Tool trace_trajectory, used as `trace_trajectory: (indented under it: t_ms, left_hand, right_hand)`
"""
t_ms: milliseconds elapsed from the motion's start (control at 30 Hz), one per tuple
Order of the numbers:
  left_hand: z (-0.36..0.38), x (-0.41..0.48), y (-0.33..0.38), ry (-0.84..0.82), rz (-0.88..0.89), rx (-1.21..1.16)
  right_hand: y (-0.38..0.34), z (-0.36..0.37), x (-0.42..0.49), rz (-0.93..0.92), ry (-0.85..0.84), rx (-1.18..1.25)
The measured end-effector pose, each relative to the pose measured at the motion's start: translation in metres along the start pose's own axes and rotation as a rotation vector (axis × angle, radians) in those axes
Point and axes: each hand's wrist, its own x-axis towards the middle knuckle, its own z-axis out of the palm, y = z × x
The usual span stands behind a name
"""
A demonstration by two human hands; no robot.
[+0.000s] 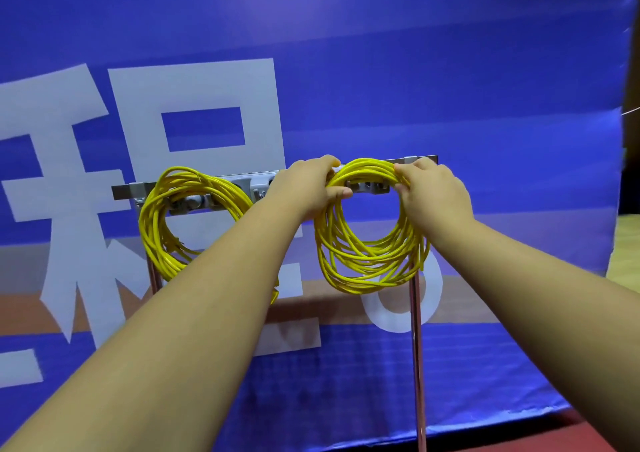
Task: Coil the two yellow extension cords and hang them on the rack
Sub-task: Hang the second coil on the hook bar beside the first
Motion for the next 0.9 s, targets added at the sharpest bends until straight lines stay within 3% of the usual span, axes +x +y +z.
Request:
trace_trajectory:
  t_ms: [233,433,667,900]
  left_hand:
    - [0.002,0.013,0.001,0.062,-0.112,-0.137]
    - [0.014,0.021,-0.001,0.144,-0.227,-0.311]
    - [0.010,0.032,0.011,0.225,-0.322,-0.317]
    - [0.011,0.023,0.012,0.210,-0.256,-0.228]
  right_hand:
    - [0.005,-0.001,0.022,0.171,0.040,0.274]
    - [0.012,0.004,0.030,0.328,-0.006,0.667]
    - [0.005,0.003,0.044,0.310,-0.020,0.651]
    - [0.009,0.006,0.040,0.210,-0.077,0.494]
